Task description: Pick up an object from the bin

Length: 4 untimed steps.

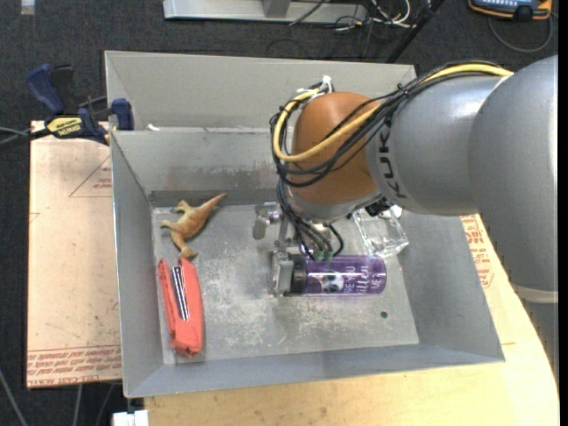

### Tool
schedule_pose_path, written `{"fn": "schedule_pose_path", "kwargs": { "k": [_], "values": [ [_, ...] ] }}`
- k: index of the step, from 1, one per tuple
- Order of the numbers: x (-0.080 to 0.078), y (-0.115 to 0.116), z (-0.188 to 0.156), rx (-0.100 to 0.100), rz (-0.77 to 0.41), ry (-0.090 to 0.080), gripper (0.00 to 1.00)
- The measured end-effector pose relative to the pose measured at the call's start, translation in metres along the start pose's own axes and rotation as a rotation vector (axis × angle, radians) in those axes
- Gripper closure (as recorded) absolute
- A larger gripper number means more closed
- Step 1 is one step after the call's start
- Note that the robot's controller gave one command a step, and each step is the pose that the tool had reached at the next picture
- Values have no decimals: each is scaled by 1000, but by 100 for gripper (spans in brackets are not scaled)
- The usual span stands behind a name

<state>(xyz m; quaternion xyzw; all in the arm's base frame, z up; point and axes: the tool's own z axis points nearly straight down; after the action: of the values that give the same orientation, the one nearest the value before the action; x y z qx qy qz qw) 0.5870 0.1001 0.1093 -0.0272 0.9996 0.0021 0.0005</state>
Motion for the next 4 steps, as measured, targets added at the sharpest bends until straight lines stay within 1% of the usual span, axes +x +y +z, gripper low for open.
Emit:
{"fn": "schedule_pose_path", "kwargs": {
  "k": [1,2,3,4],
  "values": [
    [3,-35,-6,4,-43,2,0],
    [14,-39,4,0,-76,-5,0],
    [21,-74,16,0,-24,1,0],
    [18,-121,32,-2,-246,-5,100]
  ]
}}
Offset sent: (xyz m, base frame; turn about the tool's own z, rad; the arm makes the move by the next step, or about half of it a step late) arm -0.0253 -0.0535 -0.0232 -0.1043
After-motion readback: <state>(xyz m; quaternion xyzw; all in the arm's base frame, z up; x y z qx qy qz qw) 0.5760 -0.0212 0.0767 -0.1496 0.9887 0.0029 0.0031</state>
